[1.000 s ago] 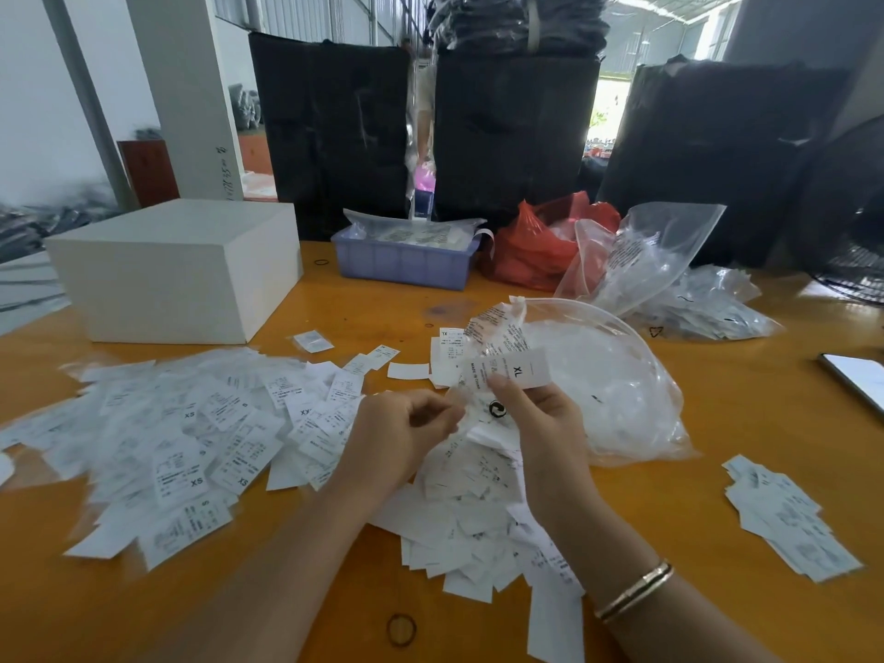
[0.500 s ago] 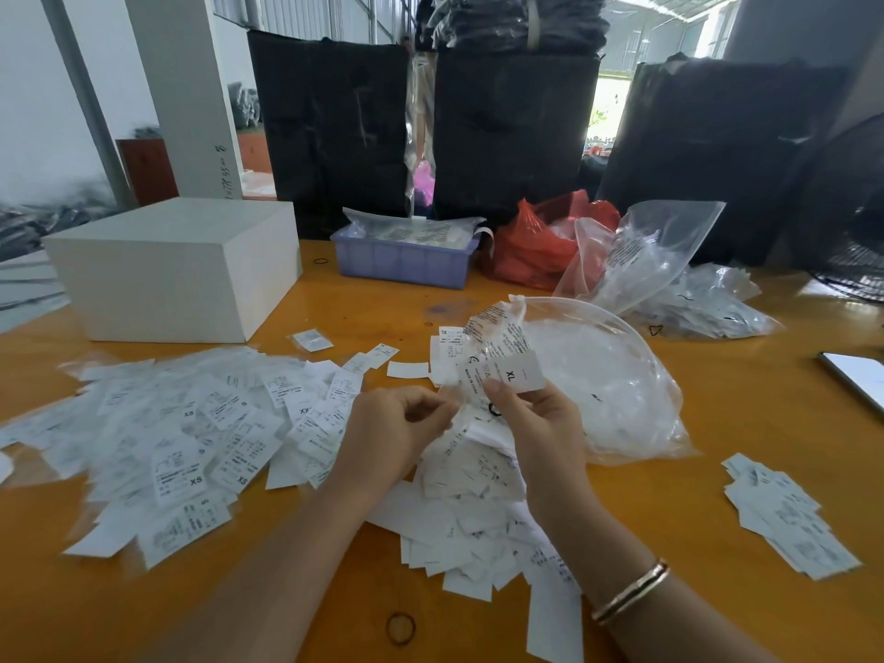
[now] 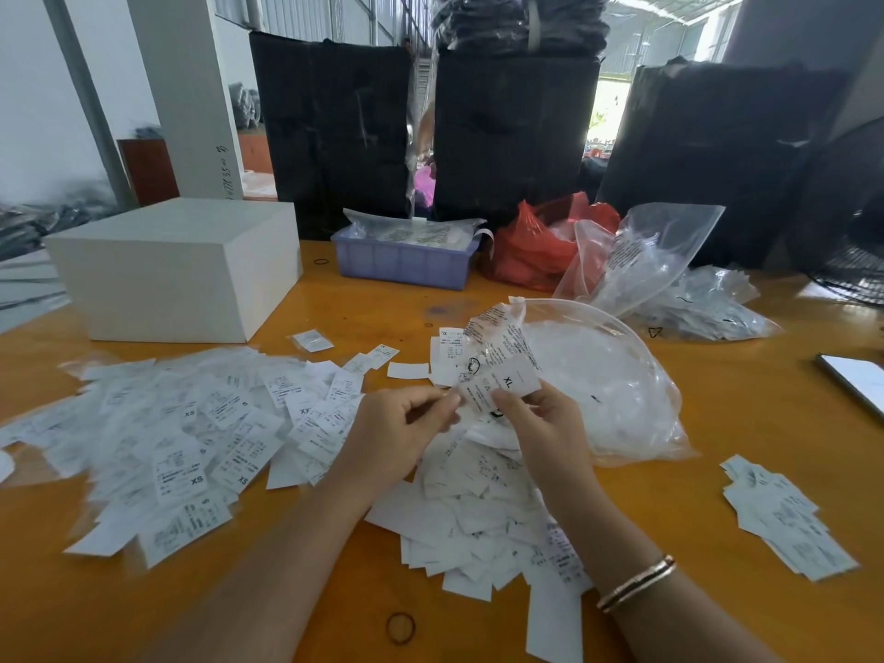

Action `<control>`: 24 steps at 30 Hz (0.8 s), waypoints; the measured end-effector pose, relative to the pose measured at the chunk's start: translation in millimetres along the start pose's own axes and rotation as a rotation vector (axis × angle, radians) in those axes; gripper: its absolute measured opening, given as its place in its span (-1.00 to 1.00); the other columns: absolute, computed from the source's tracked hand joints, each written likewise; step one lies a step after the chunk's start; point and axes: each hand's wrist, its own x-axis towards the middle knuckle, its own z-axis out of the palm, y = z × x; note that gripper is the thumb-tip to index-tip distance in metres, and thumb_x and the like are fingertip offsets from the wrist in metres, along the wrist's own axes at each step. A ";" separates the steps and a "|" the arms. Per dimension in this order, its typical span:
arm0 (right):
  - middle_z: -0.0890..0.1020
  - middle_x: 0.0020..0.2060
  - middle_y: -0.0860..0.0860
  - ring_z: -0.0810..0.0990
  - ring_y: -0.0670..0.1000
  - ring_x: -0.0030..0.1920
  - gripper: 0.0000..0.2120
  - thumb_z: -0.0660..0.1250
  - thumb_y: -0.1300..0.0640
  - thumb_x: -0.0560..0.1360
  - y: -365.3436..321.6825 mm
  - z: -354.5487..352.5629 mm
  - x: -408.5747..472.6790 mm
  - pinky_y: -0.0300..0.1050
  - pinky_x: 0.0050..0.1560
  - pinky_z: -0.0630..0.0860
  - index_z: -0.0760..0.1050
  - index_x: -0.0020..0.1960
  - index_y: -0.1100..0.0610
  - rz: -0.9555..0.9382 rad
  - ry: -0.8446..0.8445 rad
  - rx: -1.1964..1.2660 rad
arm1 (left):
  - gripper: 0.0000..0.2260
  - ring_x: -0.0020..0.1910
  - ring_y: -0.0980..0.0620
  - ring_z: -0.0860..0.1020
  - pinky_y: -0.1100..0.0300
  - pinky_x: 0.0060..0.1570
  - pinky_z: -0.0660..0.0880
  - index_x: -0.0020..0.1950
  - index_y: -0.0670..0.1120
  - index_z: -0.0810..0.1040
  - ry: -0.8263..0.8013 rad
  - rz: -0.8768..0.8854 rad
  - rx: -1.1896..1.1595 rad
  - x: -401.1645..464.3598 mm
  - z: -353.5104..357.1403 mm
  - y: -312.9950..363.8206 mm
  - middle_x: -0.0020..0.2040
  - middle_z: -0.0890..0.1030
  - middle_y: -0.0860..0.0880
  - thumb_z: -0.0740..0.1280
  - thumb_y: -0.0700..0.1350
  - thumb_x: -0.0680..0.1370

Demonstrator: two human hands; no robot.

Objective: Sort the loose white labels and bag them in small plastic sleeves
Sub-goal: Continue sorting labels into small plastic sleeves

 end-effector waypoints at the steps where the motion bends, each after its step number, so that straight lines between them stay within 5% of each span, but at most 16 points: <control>1: 0.69 -0.24 0.04 0.63 0.09 -0.14 -0.90 0.36 0.16 0.48 0.3 -0.8 0.3 0.10 -0.03 0.55 0.63 -0.19 0.09 0.014 -0.020 0.030 | -0.85 -0.25 0.25 0.63 0.46 -0.24 0.49 -0.10 0.17 0.61 -0.008 -0.013 -0.009 0.1 0.2 -0.7 -0.23 0.67 0.23 0.28 0.14 0.46; 5: 0.68 -0.32 0.00 0.63 -0.01 -0.26 -0.82 0.37 0.19 0.47 -1.0 -2.3 0.1 -0.17 -0.22 0.53 0.63 -0.28 0.04 0.077 -0.061 0.165 | -0.90 -0.23 0.18 0.65 0.39 -0.19 0.53 -0.09 0.16 0.61 -0.014 -0.082 -0.081 1.7 0.5 -2.5 -0.20 0.68 0.17 0.30 0.02 0.52; 12: 0.65 -0.36 0.00 0.60 -0.04 -0.31 -0.91 0.38 0.23 0.46 -1.6 -1.7 -0.6 -0.23 -0.28 0.49 0.61 -0.22 0.17 0.091 -0.090 0.207 | -0.88 -0.27 0.17 0.65 0.44 -0.27 0.50 -0.11 0.06 0.63 0.008 -0.140 -0.185 3.1 0.9 0.4 -0.23 0.69 0.14 0.31 -0.09 0.55; 18: 0.63 -0.36 0.09 0.58 0.13 -0.32 -0.86 0.39 0.16 0.46 -1.9 -1.7 -0.8 0.03 -0.26 0.52 0.61 -0.26 0.15 0.056 -0.096 0.073 | -0.86 -0.24 0.16 0.66 0.45 -0.28 0.50 -0.09 0.13 0.61 -0.013 -0.204 -0.279 2.8 1.2 3.2 -0.23 0.68 0.19 0.36 -0.13 0.52; 21: 0.66 -0.26 0.06 0.62 0.09 -0.20 -0.91 0.37 0.09 0.48 0.2 2.6 -1.0 0.13 -0.10 0.58 0.60 -0.09 0.11 -0.058 -0.131 -0.151 | -0.85 -0.26 0.18 0.65 0.45 -0.29 0.49 -0.11 0.12 0.60 -0.028 -0.215 -0.244 3.5 1.8 3.2 -0.25 0.67 0.21 0.40 -0.15 0.49; 24: 0.62 -0.26 -0.06 0.60 -0.10 -0.19 -0.73 0.35 0.07 0.50 1.6 5.0 -0.2 -0.20 -0.12 0.54 0.39 0.15 -0.13 -0.152 -0.023 -0.214 | -0.87 -0.25 0.17 0.65 0.43 -0.29 0.50 -0.10 0.10 0.60 0.016 -0.253 -0.276 4.6 1.2 1.2 -0.24 0.68 0.18 0.39 -0.15 0.49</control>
